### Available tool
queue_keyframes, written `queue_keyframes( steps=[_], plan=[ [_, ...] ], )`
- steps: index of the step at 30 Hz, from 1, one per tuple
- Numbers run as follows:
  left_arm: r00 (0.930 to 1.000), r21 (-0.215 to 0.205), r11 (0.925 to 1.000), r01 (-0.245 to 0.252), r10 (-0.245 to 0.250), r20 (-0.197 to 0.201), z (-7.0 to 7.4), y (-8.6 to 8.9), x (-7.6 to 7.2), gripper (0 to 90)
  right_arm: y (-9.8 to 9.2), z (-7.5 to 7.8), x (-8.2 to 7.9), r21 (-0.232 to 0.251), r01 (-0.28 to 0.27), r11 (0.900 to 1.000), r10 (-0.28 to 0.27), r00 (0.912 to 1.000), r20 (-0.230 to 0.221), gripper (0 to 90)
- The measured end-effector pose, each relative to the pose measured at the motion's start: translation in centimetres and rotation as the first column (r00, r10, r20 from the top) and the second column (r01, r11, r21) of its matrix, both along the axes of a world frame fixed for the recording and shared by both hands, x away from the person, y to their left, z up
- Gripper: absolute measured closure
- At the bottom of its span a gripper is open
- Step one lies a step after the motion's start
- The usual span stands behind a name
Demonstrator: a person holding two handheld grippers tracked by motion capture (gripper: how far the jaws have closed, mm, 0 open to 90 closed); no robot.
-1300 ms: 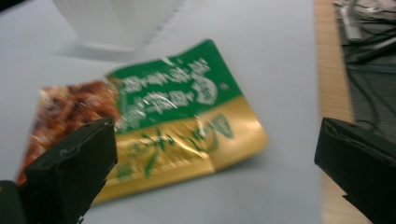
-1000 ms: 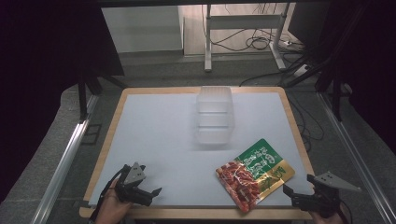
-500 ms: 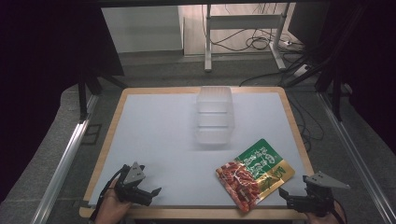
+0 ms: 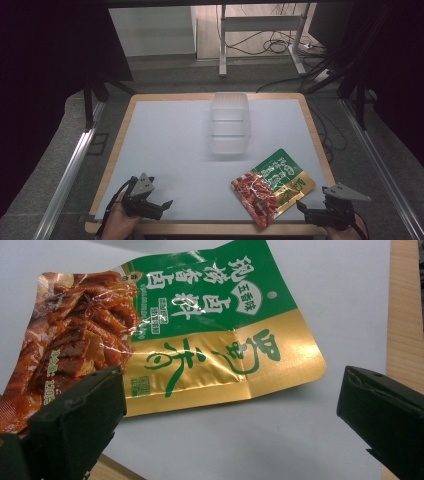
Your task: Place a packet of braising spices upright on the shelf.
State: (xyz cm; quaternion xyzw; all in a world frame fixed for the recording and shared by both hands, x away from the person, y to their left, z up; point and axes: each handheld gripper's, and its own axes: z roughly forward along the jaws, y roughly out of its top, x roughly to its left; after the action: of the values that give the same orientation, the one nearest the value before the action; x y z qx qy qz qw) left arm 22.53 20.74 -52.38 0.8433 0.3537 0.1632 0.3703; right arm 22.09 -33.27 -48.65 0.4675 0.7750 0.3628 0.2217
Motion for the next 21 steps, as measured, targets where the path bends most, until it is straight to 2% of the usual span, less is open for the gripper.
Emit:
queue_keyframes(
  steps=[4, 9, 14, 21],
  plan=[
    [1.0000, -0.004, 1.0000, 0.005, -0.005, -0.003, 0.0, -0.1, 0.0, 0.0, 0.1, -0.1, 0.2, 0.001, 0.002, 1.000, -0.002, 1.0000, -0.001, 0.0],
    [0.9999, -0.029, 0.9996, 0.007, -0.008, -0.007, 0.1, 0.1, -0.1, 0.4, 0.1, -0.2, 0.6, 0.005, 0.004, 1.000, -0.004, 0.9999, 0.010, 0.0],
    [0.9998, -0.036, 0.9992, 0.015, -0.016, -0.008, 0.1, 0.1, -0.1, 2.2, 0.0, -0.1, 0.8, 0.005, 0.003, 1.000, -0.003, 0.9992, 0.039, 0.0],
    [1.0000, -0.019, 0.9998, -0.001, 0.001, 0.006, 0.0, 0.0, -0.1, 2.5, 0.2, -0.1, 1.2, -0.008, -0.005, 1.000, 0.006, 0.9988, 0.048, 0.0]
  ],
)
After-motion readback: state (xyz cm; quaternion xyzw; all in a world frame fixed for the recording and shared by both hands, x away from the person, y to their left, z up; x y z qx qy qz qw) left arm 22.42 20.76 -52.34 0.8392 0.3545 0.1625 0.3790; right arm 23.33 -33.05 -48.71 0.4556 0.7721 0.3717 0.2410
